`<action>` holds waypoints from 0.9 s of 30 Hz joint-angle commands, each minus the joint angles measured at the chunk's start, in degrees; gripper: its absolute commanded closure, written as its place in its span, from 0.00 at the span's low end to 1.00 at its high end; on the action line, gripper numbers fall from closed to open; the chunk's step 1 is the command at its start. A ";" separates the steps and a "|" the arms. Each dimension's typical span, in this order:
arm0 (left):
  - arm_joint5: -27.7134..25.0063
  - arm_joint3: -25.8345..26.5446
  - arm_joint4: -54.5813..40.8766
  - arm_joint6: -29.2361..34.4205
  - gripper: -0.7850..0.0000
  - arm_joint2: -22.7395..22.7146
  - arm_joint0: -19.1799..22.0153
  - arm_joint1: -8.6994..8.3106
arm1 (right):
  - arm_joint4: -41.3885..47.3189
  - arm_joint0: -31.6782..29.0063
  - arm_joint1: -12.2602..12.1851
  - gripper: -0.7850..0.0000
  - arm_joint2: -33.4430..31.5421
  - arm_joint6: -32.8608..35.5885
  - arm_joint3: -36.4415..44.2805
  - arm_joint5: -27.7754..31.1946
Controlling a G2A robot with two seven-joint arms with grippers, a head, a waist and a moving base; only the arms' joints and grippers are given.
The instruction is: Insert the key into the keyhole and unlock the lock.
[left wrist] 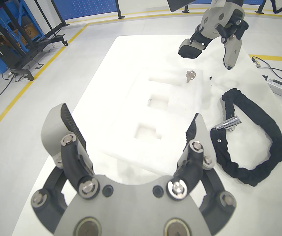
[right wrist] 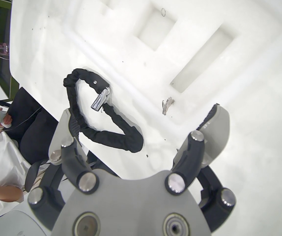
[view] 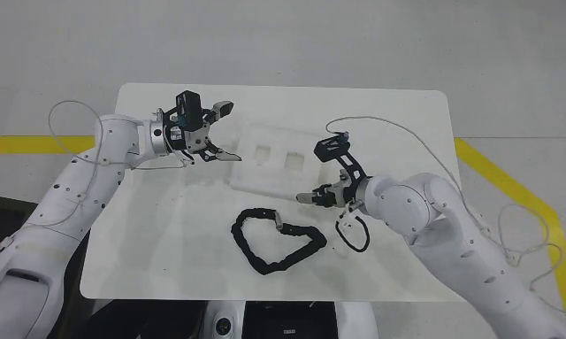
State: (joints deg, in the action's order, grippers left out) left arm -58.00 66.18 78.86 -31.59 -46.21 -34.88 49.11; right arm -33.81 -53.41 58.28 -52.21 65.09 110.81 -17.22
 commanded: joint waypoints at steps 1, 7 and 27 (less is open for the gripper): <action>0.00 0.00 0.00 0.00 0.00 0.00 0.00 0.00 | -0.71 0.59 0.24 0.01 0.83 0.24 -0.31 -0.39; 0.00 0.00 0.00 0.00 0.00 0.00 0.00 0.00 | -3.24 2.06 0.91 0.26 2.78 1.20 -2.12 -1.88; 0.00 0.00 0.00 0.00 0.00 0.00 0.00 0.00 | -8.82 3.42 2.06 0.63 4.36 4.87 -4.61 -4.31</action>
State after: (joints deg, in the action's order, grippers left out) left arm -58.00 66.18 78.86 -31.59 -46.21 -34.88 49.11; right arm -42.51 -50.01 60.30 -47.84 69.99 106.27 -21.48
